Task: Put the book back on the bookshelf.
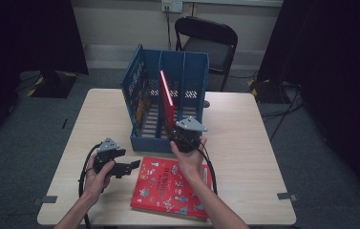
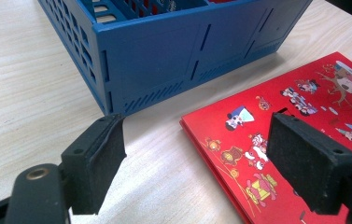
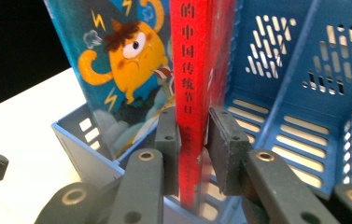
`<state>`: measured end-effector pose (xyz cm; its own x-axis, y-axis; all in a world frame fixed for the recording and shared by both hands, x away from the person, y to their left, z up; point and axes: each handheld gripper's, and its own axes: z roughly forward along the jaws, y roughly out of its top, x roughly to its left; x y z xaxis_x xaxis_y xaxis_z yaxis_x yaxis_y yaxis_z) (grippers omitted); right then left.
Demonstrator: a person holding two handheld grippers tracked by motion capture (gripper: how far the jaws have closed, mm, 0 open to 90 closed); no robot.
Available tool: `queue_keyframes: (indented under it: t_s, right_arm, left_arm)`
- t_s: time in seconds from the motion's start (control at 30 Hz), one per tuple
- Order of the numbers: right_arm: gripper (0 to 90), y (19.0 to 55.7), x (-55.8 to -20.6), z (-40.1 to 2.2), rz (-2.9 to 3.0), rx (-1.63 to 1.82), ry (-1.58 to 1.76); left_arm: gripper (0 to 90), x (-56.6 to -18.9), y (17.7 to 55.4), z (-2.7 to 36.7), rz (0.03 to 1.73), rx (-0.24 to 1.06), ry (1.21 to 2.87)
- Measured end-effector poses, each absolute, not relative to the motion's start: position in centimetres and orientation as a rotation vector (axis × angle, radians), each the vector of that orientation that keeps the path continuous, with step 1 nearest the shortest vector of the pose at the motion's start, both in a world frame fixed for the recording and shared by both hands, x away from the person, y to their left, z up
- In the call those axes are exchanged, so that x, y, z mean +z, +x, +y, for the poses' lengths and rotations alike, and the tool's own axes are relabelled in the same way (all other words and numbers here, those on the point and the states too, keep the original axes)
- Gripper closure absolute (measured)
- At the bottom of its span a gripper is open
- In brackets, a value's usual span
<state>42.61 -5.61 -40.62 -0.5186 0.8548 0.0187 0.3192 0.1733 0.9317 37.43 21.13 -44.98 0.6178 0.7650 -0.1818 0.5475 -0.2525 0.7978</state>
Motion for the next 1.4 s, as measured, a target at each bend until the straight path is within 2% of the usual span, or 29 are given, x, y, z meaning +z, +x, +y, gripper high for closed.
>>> queue_keyframes:
  t_s: [0.33, 0.83, 1.4]
  right_arm:
    - [68.6, 42.8, -40.8, -4.5, 1.946, 1.342, 1.089]
    - [76.1, 43.5, -40.7, -6.5, 1.929, 1.298, 1.076]
    - [73.7, 45.4, -40.3, -4.9, 1.923, 1.292, 1.132]
  left_arm:
    - [19.6, -44.9, 37.4, 21.2, 1.038, 0.304, 1.94]
    - [19.6, -45.1, 37.5, 21.0, 1.039, 0.296, 1.94]
    - [19.7, -45.1, 37.5, 21.1, 1.044, 0.293, 1.93]
